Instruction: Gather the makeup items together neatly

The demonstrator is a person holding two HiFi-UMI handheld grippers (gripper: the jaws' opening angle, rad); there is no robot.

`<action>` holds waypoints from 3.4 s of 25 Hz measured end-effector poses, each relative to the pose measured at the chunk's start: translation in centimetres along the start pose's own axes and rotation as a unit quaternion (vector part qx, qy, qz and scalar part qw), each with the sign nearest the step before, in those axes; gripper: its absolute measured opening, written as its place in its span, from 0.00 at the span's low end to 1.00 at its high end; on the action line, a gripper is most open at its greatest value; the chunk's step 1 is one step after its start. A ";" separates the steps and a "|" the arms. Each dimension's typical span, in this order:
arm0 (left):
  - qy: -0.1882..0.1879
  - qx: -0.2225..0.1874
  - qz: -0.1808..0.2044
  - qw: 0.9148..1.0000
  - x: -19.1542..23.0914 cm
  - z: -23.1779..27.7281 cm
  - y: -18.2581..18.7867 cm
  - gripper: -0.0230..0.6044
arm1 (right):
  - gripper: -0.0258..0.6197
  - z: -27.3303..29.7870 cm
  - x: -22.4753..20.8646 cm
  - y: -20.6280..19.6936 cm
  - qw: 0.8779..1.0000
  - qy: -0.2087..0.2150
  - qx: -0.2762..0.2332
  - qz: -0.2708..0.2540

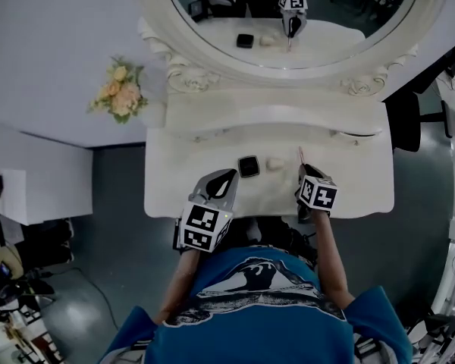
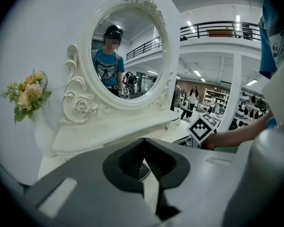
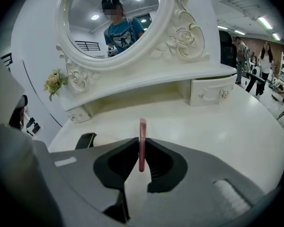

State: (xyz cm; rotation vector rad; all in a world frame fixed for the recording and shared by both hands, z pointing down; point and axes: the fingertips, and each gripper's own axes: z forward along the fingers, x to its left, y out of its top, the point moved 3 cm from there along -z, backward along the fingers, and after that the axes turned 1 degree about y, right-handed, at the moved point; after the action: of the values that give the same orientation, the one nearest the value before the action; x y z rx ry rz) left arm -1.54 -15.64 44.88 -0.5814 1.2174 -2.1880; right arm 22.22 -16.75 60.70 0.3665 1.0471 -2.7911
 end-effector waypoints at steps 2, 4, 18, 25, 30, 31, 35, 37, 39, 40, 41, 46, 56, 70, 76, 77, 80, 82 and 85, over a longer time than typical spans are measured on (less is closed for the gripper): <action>0.000 0.001 0.001 1.000 -0.5 0.3 0.1 0.06 | 0.11 0.3 -0.3 -0.6 1.000 -0.003 0.009 0.004; 0.000 0.001 0.002 1.000 -1.0 0.6 0.2 0.06 | 0.11 0.7 -0.4 -1.1 1.000 -0.003 0.019 0.002; 0.051 -0.002 -0.012 0.999 -3.3 1.7 1.0 0.06 | 0.21 1.1 -1.2 -2.2 0.998 0.036 0.053 -0.011; 0.072 -0.001 -0.022 0.997 -6.0 2.5 1.0 0.06 | 0.22 -1.6 -0.4 -0.6 0.987 0.136 0.017 -0.086; 0.075 0.011 -0.028 0.997 -8.4 2.9 0.3 0.06 | 0.22 -3.7 0.0 0.5 0.978 0.190 -0.005 -0.091; 0.075 0.013 -0.028 0.997 -8.8 2.9 0.1 0.06 | 0.22 -4.0 0.1 0.7 0.976 0.198 -0.009 -0.094; 0.081 0.023 -0.032 0.996 -9.5 2.4 -0.7 0.06 | 0.21 -5.2 1.0 1.2 0.967 0.228 -0.021 -0.113; 0.088 0.024 -0.035 0.995 -9.4 2.0 -0.8 0.06 | 0.17 -5.8 1.6 1.6 0.963 0.243 -0.033 -0.115; 0.093 0.020 -0.038 0.995 -9.1 1.6 -0.8 0.06 | 0.13 -6.2 2.2 1.9 0.958 0.260 -0.048 -0.112; 0.096 0.018 -0.037 0.995 -9.0 1.4 -0.7 0.06 | 0.13 -6.4 2.6 2.0 0.955 0.269 -0.055 -0.110; 0.098 0.017 -0.037 0.994 -8.8 1.2 -0.6 0.07 | 0.13 -6.6 3.0 2.2 0.953 0.277 -0.061 -0.110; 0.106 0.005 -0.041 0.993 -8.4 -0.6 -1.0 0.06 | 0.10 -8.2 5.3 2.5 0.940 0.311 -0.081 -0.118; 0.116 -0.013 -0.047 0.992 -8.6 -6.7 -4.5 0.07 | 0.04 -13.0 9.8 0.4 0.932 0.337 -0.113 -0.068; 0.082 -0.031 -0.038 0.995 -12.7 -14.3 -10.0 0.06 | 0.04 -21.2 14.7 -7.3 0.925 0.348 -0.130 -0.083; 0.073 -0.041 -0.036 0.996 -14.3 -16.3 -11.5 0.06 | 0.04 -23.5 15.9 -10.3 0.922 0.352 -0.132 -0.098; 0.072 -0.043 -0.035 0.996 -14.6 -16.5 -11.6 0.06 | 0.04 -23.8 16.0 -10.7 0.921 0.353 -0.132 -0.100; 0.068 -0.048 -0.035 0.996 -15.5 -17.1 -12.0 0.06 | 0.04 -24.8 16.2 -11.7 0.919 0.353 -0.133 -0.111; 0.067 -0.049 -0.035 0.996 -16.0 -17.5 -12.2 0.06 | 0.04 -25.3 16.4 -12.3 0.918 0.353 -0.133 -0.120; 0.065 -0.051 -0.034 0.996 -16.8 -17.8 -12.8 0.06 | 0.04 -26.0 16.4 -13.2 0.917 0.352 -0.133 -0.130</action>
State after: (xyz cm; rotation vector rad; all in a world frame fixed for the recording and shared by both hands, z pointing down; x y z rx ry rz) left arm -3.24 11.91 45.53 -0.5361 1.4032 -2.2603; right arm 8.31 9.59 45.55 1.3498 1.6953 -2.7097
